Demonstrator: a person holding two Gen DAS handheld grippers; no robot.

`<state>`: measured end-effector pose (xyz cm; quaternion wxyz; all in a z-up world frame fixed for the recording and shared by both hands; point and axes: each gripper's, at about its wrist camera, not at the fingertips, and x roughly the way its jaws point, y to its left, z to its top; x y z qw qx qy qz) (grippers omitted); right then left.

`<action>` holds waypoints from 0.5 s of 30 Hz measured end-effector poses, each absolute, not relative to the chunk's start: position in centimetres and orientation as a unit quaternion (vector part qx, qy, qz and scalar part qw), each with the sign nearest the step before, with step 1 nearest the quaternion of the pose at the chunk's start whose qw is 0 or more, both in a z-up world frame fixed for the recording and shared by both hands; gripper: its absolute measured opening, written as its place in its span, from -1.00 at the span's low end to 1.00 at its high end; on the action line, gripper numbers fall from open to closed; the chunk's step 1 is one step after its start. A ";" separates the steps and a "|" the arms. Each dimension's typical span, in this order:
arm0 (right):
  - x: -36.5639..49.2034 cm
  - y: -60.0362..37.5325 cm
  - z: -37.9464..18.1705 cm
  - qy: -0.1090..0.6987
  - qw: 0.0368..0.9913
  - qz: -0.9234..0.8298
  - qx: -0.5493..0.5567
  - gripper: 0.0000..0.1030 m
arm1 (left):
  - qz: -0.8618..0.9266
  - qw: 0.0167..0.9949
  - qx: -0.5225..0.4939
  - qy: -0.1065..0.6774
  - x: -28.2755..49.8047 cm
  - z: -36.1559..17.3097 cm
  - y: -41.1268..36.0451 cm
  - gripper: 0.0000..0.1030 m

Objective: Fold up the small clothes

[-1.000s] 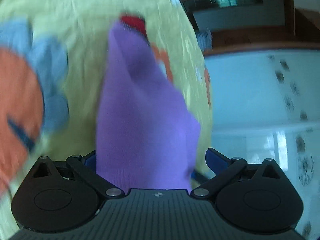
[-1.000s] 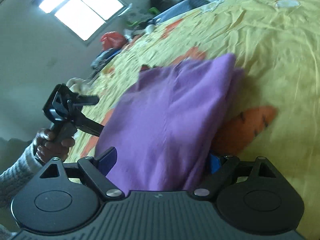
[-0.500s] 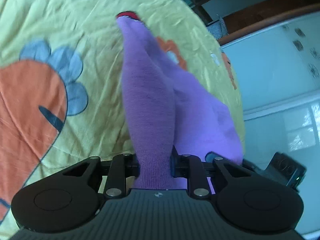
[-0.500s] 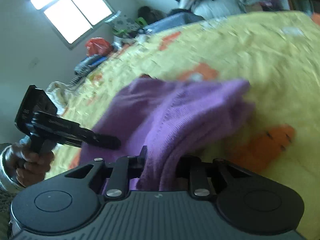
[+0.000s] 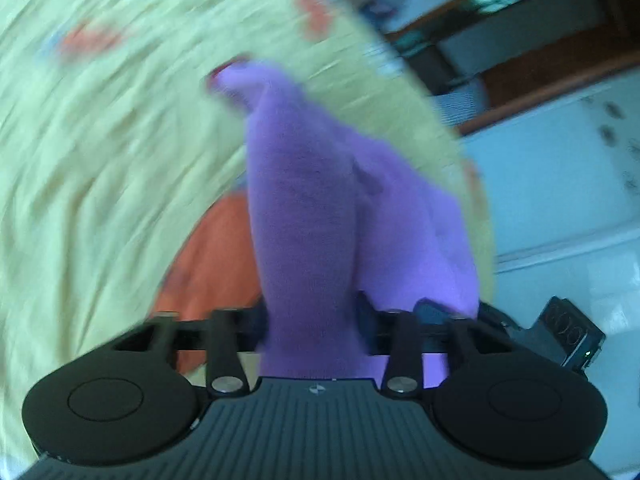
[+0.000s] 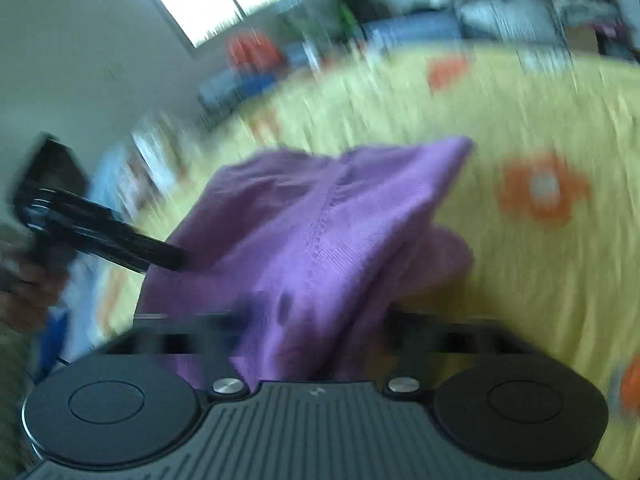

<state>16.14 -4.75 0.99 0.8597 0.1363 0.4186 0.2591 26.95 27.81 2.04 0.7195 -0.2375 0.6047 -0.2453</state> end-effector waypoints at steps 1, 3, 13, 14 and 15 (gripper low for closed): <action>15.2 -4.6 -0.1 0.419 0.862 0.255 0.129 0.73 | -0.239 0.717 -0.225 0.614 25.4 0.4 28.4 0.08; 13.3 -5.4 -2.1 0.424 0.852 0.267 0.152 0.72 | -0.217 0.703 -0.243 0.632 22.2 -3.0 29.9 0.07; 8.4 -6.1 -4.9 0.388 0.865 0.292 0.130 0.22 | -0.213 0.728 -0.338 0.558 14.2 -5.5 30.0 0.46; 8.6 -5.6 -5.1 0.389 0.865 0.291 0.122 -0.42 | -0.204 0.736 -0.330 0.555 14.5 -5.6 29.3 0.00; 9.1 -5.5 -5.3 0.396 0.864 0.284 0.124 -0.65 | -0.198 0.734 -0.326 0.562 14.4 -5.6 28.8 -0.68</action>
